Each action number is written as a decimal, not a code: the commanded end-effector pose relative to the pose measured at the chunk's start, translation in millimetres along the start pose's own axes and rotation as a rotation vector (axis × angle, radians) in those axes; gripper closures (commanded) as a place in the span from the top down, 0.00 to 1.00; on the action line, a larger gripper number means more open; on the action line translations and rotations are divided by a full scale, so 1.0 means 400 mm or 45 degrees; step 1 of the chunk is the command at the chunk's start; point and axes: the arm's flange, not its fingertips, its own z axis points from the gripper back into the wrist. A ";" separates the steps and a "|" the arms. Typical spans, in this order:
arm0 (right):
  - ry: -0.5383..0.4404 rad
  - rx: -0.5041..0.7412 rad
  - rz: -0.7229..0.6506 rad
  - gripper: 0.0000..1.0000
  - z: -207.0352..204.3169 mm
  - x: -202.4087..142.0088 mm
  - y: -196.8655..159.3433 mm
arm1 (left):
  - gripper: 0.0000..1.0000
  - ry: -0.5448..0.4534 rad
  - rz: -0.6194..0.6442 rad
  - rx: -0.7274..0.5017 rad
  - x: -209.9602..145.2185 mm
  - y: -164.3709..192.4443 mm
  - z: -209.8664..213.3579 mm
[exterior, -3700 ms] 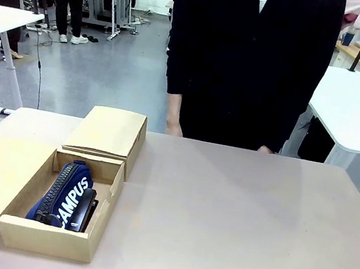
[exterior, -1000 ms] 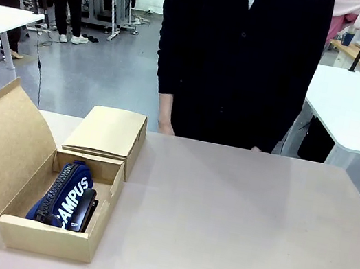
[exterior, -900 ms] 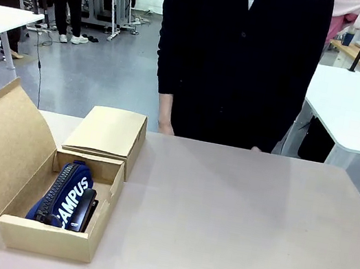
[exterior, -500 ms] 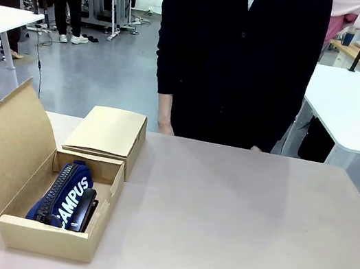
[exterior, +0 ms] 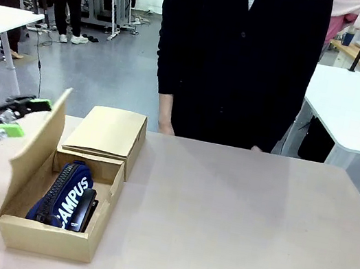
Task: Place items inside the box.
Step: Close the lid of the Mailer Box closest to the robot.
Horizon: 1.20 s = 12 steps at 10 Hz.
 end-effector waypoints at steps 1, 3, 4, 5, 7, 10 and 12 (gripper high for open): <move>0.006 0.026 0.035 1.00 0.002 0.003 0.007 | 1.00 0.084 0.010 -0.003 -0.039 -0.082 -0.122; 0.006 0.026 0.035 1.00 0.002 0.003 0.007 | 1.00 0.144 0.017 -0.053 -0.078 -0.091 -0.167; 0.006 0.026 0.035 1.00 0.002 0.003 0.007 | 1.00 0.210 0.001 -0.057 -0.100 -0.097 -0.179; 0.006 0.026 0.035 1.00 0.002 0.003 0.007 | 1.00 0.280 -0.007 -0.075 -0.121 -0.105 -0.187; 0.006 0.026 0.035 1.00 0.002 0.003 0.007 | 1.00 0.447 -0.052 -0.071 -0.168 -0.117 -0.196; 0.006 0.026 0.035 1.00 0.002 0.003 0.007 | 1.00 0.527 -0.081 -0.013 -0.186 -0.120 -0.177; 0.006 0.026 0.035 1.00 0.002 0.003 0.007 | 1.00 0.683 -0.078 -0.065 -0.201 -0.128 -0.163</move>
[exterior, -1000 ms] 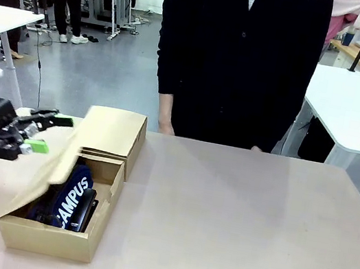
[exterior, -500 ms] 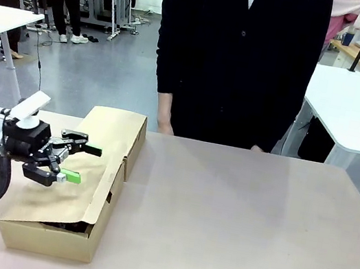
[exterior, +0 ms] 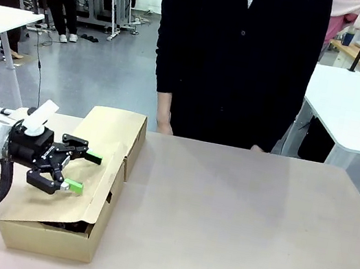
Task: Place items inside the box.
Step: Close the lid of the Mailer Box closest to the robot.
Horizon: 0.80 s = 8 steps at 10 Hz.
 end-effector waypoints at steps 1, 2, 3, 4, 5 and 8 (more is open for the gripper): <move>0.006 0.026 0.035 1.00 0.002 0.003 0.007 | 1.00 0.138 -0.031 -0.041 -0.027 -0.175 -0.042; 0.006 0.026 0.035 1.00 0.002 0.003 0.007 | 1.00 0.195 -0.035 -0.081 -0.033 -0.179 -0.045; 0.006 0.026 0.035 1.00 0.002 0.003 0.007 | 1.00 0.195 -0.046 -0.077 -0.031 -0.179 -0.044; 0.006 0.026 0.035 1.00 0.002 0.003 0.007 | 1.00 0.187 -0.058 -0.067 -0.022 -0.175 -0.037; 0.006 0.026 0.035 1.00 0.002 0.003 0.007 | 1.00 0.163 -0.059 -0.054 -0.010 -0.171 -0.026; 0.006 0.026 0.035 1.00 0.002 0.003 0.007 | 1.00 -0.041 -0.050 0.143 0.095 -0.167 0.053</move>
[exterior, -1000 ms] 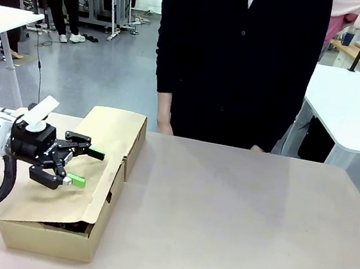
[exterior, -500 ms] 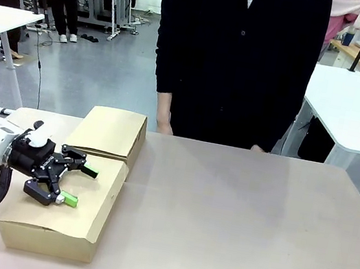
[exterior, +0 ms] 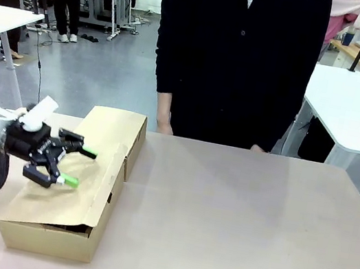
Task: Place items inside the box.
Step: Close the lid of the Mailer Box closest to the robot.
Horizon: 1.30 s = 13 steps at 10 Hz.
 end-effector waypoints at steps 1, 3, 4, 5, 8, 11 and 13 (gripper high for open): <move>0.005 0.027 0.035 1.00 0.002 0.003 0.007 | 1.00 -0.125 0.125 0.210 0.112 -0.192 0.049; 0.005 0.027 0.035 1.00 0.002 0.003 0.007 | 1.00 -0.278 0.503 0.318 0.152 -0.196 0.100; 0.005 0.027 0.035 1.00 0.002 0.003 0.007 | 1.00 -0.347 0.753 0.299 0.154 -0.199 0.118; 0.005 0.027 0.035 1.00 0.002 0.003 0.007 | 1.00 -0.422 0.949 0.282 0.146 -0.201 0.140; 0.005 0.027 0.035 1.00 0.002 0.003 0.007 | 1.00 -0.666 1.517 0.257 0.109 -0.179 0.204; 0.005 0.027 0.035 1.00 0.002 0.003 0.007 | 1.00 -0.464 1.812 0.272 0.038 -0.196 0.249; 0.005 0.027 0.035 1.00 0.002 0.003 0.007 | 1.00 -0.443 1.695 0.431 0.004 -0.204 0.268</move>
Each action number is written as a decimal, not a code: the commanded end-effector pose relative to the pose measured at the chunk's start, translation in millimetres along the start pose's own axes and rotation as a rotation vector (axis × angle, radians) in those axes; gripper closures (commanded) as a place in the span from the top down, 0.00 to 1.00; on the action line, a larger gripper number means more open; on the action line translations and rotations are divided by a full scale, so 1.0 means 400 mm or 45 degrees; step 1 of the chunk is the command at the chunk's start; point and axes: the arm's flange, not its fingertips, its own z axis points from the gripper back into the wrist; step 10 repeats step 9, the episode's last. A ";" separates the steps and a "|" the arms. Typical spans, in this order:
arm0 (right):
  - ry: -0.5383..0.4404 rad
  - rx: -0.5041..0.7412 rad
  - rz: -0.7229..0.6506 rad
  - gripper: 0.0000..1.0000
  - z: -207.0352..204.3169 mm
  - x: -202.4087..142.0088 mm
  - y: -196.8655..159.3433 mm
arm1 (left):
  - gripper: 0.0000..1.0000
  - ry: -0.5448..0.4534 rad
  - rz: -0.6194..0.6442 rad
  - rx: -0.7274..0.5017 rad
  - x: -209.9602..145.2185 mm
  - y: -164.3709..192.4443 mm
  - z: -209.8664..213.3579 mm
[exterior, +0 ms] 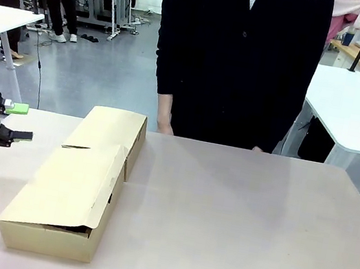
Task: Place items inside the box.
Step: Close the lid of the Mailer Box closest to the robot.
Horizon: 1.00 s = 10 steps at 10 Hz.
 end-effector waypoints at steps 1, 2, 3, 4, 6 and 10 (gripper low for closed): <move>0.005 0.028 0.035 1.00 0.002 0.003 0.007 | 1.00 0.018 0.027 -0.057 -0.004 -0.012 -0.015; 0.005 0.028 0.035 1.00 0.002 0.003 0.007 | 1.00 0.018 0.027 -0.057 -0.004 -0.012 -0.015; 0.005 0.028 0.035 1.00 0.002 0.003 0.007 | 1.00 0.018 0.027 -0.057 -0.004 -0.012 -0.015; 0.005 0.028 0.035 1.00 0.002 0.003 0.007 | 1.00 0.018 0.027 -0.057 -0.004 -0.012 -0.015; 0.005 0.028 0.035 1.00 0.002 0.003 0.007 | 1.00 0.018 0.027 -0.057 -0.004 -0.012 -0.015; 0.005 0.028 0.035 1.00 0.002 0.003 0.007 | 1.00 0.018 0.027 -0.057 -0.004 -0.012 -0.015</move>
